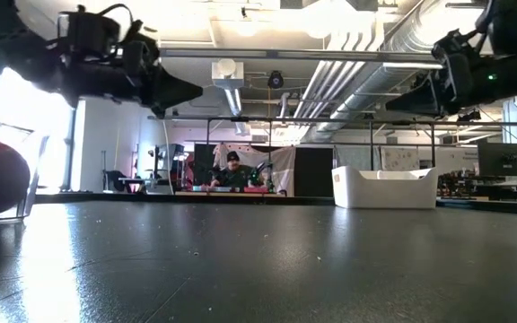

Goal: Sort produce into baskets
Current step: Return to Home Position

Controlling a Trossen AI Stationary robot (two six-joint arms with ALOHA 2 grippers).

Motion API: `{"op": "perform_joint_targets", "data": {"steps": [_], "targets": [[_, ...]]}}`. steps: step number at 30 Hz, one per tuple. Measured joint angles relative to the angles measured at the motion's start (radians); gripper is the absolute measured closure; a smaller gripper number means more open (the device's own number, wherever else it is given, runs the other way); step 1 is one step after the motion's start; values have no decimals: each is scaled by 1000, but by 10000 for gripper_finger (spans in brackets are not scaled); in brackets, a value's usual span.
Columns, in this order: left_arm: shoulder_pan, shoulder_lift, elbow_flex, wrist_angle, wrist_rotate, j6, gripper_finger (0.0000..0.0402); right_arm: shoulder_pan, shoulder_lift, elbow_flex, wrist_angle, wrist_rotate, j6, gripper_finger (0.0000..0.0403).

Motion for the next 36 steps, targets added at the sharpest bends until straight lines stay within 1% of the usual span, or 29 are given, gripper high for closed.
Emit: {"op": "perform_joint_targets", "data": {"steps": [6,11,18,22,23,27,29,32,36], "targets": [[15,-148,-105,4,-26,-21,402,0,-145,-12,-105,-2,-1,403],[17,-297,-206,1,-112,-28,401,0,-262,-12,-193,-3,-10,403],[17,-464,-290,-105,-124,-99,402,0,-413,-12,-309,1,0,403],[-4,-567,-288,-230,-133,-105,402,0,-500,-12,-370,-1,1,403],[-14,-595,-287,-264,-146,-99,402,0,-505,-12,-380,-2,6,403],[-69,-729,-288,-436,-258,-71,402,12,-500,-12,-399,-4,17,403],[-99,-813,-288,-536,-312,-72,402,25,-505,-12,-423,4,23,403],[-145,-954,-288,-676,-355,-77,402,51,-505,-12,-413,6,14,403],[-194,-1191,-288,-868,-474,-78,402,94,-505,-12,-415,48,24,403]]}}
